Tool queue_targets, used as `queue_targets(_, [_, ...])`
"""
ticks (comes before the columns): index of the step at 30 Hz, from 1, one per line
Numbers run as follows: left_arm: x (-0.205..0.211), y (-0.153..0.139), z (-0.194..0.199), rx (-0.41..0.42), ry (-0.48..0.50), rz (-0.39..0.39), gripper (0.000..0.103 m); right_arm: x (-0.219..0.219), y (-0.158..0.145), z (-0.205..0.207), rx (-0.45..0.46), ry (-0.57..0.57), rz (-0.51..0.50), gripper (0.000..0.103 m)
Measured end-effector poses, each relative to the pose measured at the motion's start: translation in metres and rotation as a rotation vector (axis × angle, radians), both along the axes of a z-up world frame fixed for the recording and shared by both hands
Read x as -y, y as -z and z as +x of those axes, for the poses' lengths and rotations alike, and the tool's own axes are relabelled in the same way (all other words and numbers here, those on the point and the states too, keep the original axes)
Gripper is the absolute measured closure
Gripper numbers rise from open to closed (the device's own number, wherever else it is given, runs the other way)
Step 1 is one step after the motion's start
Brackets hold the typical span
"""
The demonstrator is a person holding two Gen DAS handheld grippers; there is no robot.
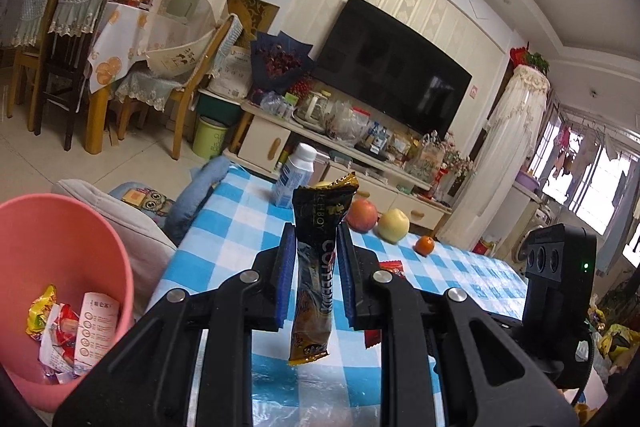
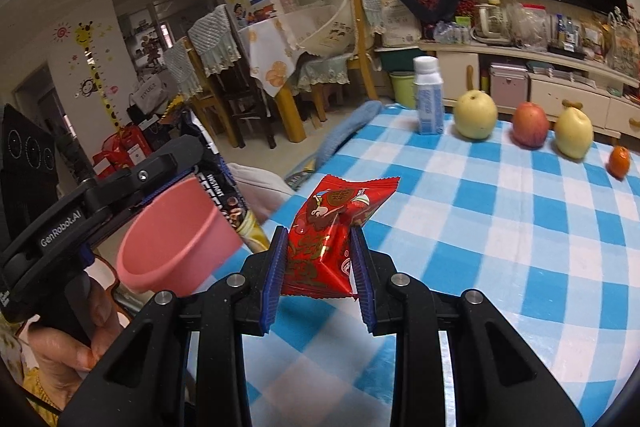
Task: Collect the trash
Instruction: 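Carry the coffee stick and red packet to the pink bucket with both tools, then open both tools over the pink bucket to drop the stick and packet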
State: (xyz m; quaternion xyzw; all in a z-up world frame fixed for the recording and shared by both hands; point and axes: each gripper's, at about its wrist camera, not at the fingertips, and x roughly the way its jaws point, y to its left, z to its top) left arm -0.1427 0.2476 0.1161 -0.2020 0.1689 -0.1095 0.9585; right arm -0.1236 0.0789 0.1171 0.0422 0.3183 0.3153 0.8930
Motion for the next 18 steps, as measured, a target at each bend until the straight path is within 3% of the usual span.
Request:
queue_targets(10, [-0.066,-0.003,-0.029,0.048,-0.205,-0.071,0.081,-0.089,-0.018,-0.004,0.023,-0.16,0.022,0.07])
queue_targets(18, [-0.123,0.014,-0.045,0.0,-0.402,-0.19,0.081,-0.162,-0.013,-0.001,0.024,-0.271,0.023,0.07])
